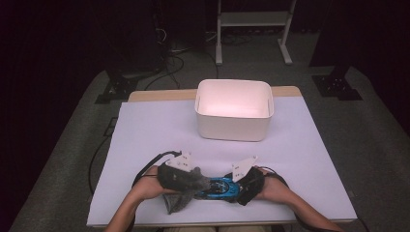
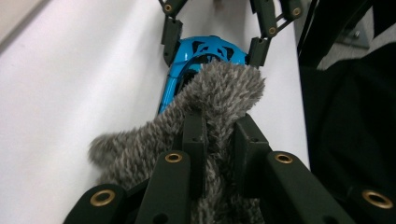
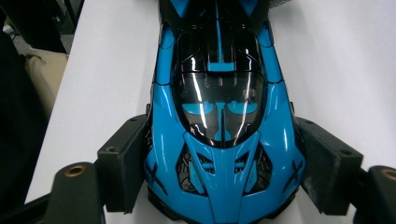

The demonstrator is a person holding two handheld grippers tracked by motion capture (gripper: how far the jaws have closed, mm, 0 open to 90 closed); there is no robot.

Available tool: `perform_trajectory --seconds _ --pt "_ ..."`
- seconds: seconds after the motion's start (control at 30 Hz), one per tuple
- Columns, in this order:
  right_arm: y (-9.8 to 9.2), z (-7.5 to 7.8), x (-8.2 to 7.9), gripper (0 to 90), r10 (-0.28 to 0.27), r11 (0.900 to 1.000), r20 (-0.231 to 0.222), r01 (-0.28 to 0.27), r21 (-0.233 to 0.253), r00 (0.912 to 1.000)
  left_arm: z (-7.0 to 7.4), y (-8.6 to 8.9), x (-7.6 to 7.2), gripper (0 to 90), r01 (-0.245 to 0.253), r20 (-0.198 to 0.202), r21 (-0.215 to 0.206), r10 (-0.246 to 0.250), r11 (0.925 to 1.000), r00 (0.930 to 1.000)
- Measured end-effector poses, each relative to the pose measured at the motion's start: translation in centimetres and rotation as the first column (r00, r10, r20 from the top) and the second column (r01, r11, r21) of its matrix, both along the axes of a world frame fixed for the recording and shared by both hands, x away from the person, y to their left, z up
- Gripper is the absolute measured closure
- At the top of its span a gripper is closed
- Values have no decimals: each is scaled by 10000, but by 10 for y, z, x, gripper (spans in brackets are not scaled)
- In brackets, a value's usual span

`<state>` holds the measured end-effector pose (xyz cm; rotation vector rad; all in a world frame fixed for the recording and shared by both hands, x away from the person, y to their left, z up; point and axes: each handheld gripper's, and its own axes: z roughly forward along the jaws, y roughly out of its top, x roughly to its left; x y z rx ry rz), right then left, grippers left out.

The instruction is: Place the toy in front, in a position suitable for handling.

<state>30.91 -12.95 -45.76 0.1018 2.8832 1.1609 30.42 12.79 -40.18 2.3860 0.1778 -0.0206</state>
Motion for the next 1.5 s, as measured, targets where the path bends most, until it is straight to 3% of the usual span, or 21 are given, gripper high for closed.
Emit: perform_trajectory --seconds 0.1,0.3,0.5,0.63,0.77,0.93,1.0,1.1,1.33,1.37,1.4,1.43,1.5 --pt "6 0 0 244 13 10000 -39 -13 32 10000 -6 -4 1 774 12 111 341 -16 9994 9999" --pt "4 -1 -1 225 -265 9996 -186 266 76 9995 -5 -5 1 786 -191 58 554 188 9983 9998" --pt "-14 0 -8 208 -676 9975 80 675 189 9977 -7 -1 1 786 -246 -53 316 247 9992 9997" --pt "-19 -1 -9 243 -815 9958 34 813 420 9967 -5 -4 0 786 -203 77 529 199 9984 9998" --pt "-17 -3 -9 243 -873 9947 -52 874 541 9962 2 -26 -4 788 266 386 1107 -310 9935 9988" --pt "-14 -4 -11 241 -976 9933 -25 976 625 9952 3 -51 0 788 719 339 1105 -760 9913 9965" --pt "-12 -5 -11 241 -959 9931 34 954 684 9954 -4 -71 1 788 1115 163 1113 -1140 9875 9933" --pt "-12 -5 -11 241 -968 9929 51 962 692 9953 -8 -78 1 787 1352 121 1149 -1375 9841 9904" --pt "-10 -5 -12 242 -851 9945 237 835 635 9961 -5 -58 0 787 1046 102 984 -1061 9896 9943" --pt "-9 -6 -11 276 -868 9944 -13 867 606 9962 -4 -48 -2 786 869 192 1033 -893 9909 9958" --pt "-9 -6 -11 276 -868 9944 -13 867 606 9962 -4 -48 -2 785 869 192 1033 -893 9909 9958" --pt "-11 -5 -12 486 -677 9949 65 670 757 9977 -3 -36 -3 785 696 193 1190 -724 9905 9972" --pt "-10 -5 -14 528 -567 9951 130 555 819 9983 -4 -28 -3 784 500 62 976 -509 9940 9987"
